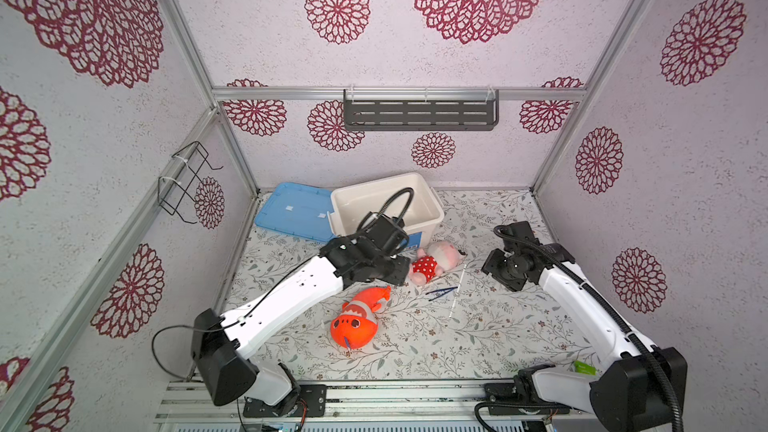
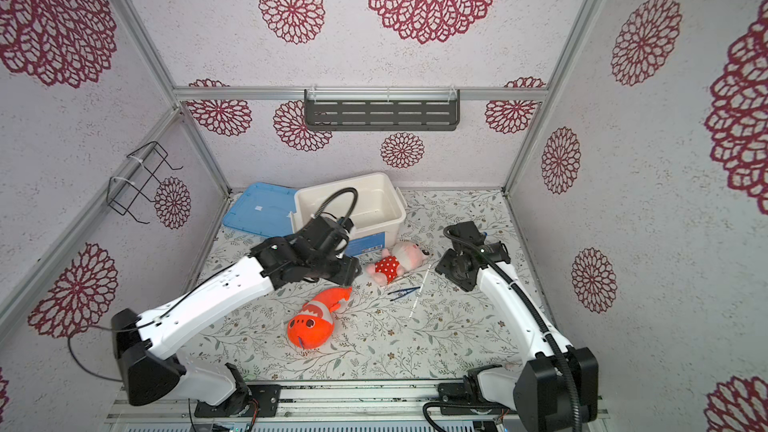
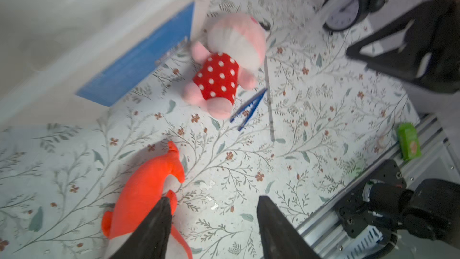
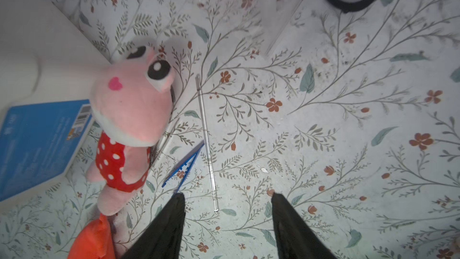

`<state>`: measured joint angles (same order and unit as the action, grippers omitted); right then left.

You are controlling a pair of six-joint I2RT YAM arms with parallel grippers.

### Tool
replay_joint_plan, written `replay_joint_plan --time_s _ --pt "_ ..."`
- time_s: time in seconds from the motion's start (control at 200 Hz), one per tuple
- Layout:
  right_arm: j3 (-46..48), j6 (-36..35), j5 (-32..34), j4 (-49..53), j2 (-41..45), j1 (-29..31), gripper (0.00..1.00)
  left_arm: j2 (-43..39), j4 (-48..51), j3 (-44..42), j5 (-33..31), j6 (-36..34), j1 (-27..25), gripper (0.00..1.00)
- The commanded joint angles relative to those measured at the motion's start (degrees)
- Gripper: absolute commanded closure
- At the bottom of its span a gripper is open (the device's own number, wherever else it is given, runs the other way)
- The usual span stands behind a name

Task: Organize the chemistry lab equipment
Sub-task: 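Reach the left gripper across to the glass stirring rod while the right draws back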

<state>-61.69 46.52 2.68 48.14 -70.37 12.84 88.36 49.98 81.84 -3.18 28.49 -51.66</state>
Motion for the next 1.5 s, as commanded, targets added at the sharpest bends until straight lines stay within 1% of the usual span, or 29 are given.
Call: replay_joint_plan --time_s 0.0,0.06,0.2,0.23,0.29,0.37,0.44,0.595,0.706,0.771,0.916,1.061,1.141,1.301,1.491 --pt "-4.6 0.8 2.2 4.6 3.0 -2.3 0.4 7.4 0.6 4.1 1.1 2.3 -4.7 0.41" --pt "-6.0 2.8 4.7 6.5 4.4 -3.7 0.4 12.4 3.2 8.5 1.1 2.9 -6.8 0.4" --pt "-7.6 2.9 4.9 8.3 7.7 -7.4 0.41 23.5 11.7 20.7 -3.1 3.9 -10.9 0.42" --pt "-7.5 2.8 4.9 8.3 8.6 -8.5 0.41 27.1 12.7 22.8 -3.4 4.1 -11.4 0.43" --pt "-6.9 2.8 5.4 8.7 10.7 -10.5 0.42 30.5 13.4 25.5 -3.9 4.8 -12.3 0.45" --pt "-7.0 3.2 10.1 10.5 12.4 -11.0 0.44 33.5 12.3 27.1 -3.5 4.9 -12.4 0.45" --pt "-6.9 4.6 12.3 12.6 13.4 -12.0 0.46 36.1 11.8 29.0 -3.4 4.6 -12.4 0.45" --pt "-6.0 7.7 13.8 16.2 16.1 -13.5 0.47 44.1 14.9 37.9 -2.3 2.3 -12.4 0.45" --pt "-6.1 7.8 15.2 17.2 18.6 -13.9 0.47 49.6 17.8 44.7 -2.1 1.0 -12.3 0.46" --pt "-6.6 7.4 15.5 17.7 19.6 -13.9 0.47 52.5 19.2 48.2 -2.1 0.9 -11.9 0.49" --pt "-8.1 5.9 17.5 19.2 21.0 -14.0 0.47 56.0 19.4 51.7 1.4 2.3 -10.1 0.52" --pt "-9.5 4.2 20.2 19.0 22.2 -14.0 0.48 58.0 20.1 53.0 2.8 1.6 -9.3 0.56" --pt "-9.8 4.2 20.2 18.7 22.3 -14.0 0.48 59.6 21.6 55.0 3.8 1.8 -8.8 0.59" --pt "-9.0 4.5 18.5 17.1 23.2 -14.0 0.48 64.0 26.3 59.6 3.2 1.8 -8.2 0.64" --pt "-8.8 4.1 18.9 16.3 24.0 -14.0 0.49 64.2 25.8 58.5 2.9 1.6 -8.2 0.69"
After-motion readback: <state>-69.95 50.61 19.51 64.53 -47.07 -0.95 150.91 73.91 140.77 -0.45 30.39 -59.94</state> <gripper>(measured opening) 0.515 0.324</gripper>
